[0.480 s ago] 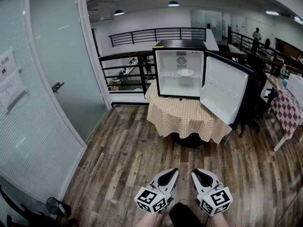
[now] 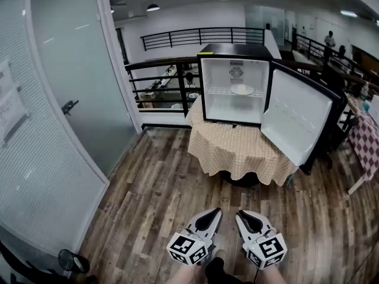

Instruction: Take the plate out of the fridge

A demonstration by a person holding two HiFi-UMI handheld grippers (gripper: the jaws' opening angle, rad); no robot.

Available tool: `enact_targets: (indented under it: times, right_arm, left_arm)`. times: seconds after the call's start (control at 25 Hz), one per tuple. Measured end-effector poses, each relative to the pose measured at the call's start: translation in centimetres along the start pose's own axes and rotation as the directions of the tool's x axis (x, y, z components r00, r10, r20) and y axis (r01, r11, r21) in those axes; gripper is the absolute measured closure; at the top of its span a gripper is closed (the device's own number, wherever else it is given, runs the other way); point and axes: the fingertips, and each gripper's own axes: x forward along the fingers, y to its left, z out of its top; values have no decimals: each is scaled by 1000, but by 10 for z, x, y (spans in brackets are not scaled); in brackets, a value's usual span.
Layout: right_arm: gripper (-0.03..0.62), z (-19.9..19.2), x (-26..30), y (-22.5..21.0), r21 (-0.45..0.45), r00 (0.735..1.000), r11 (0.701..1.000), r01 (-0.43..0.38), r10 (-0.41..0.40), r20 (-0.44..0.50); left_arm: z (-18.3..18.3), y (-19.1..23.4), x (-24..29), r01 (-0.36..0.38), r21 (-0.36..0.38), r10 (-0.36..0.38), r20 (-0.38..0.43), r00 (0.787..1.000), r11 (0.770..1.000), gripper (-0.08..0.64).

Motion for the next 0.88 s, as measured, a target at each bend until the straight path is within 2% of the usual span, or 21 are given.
enact_targets:
  times: [0.56,0.88]
  right_arm:
    - [537,14,100,-91,83,999,996,30,-32,18]
    - [537,20,147,-134,81,999,996,42,-44,23]
  left_arm:
    - [17,77,105,26,1,-26,-34,999,1000,546]
    - [22,113,152,33,3,-33,-26,999,999,546]
